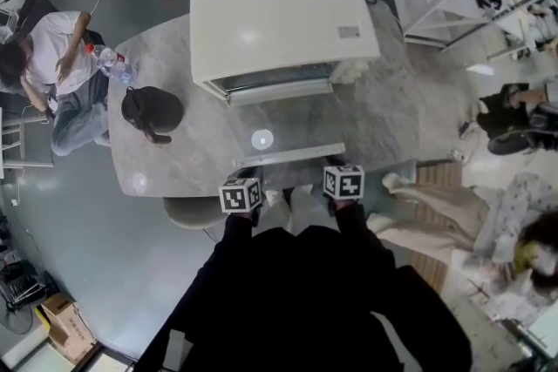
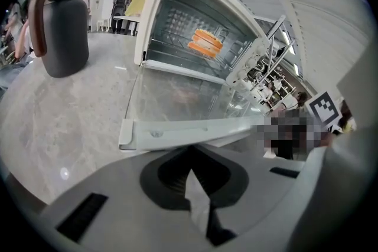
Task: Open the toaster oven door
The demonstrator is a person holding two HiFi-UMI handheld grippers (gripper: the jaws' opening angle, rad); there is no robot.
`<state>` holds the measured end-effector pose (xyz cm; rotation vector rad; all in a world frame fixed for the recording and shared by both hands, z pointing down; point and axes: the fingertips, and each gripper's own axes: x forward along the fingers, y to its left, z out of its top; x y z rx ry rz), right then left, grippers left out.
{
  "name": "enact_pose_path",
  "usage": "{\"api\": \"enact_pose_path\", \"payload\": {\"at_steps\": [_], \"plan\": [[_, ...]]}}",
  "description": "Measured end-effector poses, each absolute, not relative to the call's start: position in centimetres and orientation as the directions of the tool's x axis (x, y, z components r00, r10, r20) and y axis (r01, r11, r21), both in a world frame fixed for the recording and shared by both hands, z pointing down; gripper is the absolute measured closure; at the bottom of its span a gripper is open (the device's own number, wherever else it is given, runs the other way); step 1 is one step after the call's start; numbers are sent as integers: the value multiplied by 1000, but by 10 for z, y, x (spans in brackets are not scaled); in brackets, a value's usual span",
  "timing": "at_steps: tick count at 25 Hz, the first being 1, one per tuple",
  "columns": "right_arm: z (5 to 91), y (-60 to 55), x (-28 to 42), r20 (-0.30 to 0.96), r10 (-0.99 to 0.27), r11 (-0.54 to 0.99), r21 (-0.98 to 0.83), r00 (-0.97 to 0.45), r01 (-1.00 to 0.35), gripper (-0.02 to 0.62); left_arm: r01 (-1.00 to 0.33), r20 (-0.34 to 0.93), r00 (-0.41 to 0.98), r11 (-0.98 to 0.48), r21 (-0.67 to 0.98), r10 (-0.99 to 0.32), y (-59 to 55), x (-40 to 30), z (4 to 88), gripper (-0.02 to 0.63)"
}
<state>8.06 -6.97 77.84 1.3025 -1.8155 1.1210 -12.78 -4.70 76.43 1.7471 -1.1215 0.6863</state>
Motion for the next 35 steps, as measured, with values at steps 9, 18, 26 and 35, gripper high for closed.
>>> {"api": "enact_pose_path", "payload": {"at_steps": [9,18,26,35], "plan": [[790,-67,83,872,-388,138,-266,-299,-954,592,-905,828,424,-143,400,-366,-43,-129,778,603],[802,-67,83,879,-370,140,-268,-301,-953,592,-906,837,422,-132,402,-349,-43,-128,788,603],[809,-70,79,876,-368,120,-288,-312,-950,592,-907,840,419,-127,401,-344,-46,-129,794,603],[789,-55,76,875,-357,117,-306,-328,-945,592,-900,837,437,-150,410,-331,-27,-123,780,603]]}}
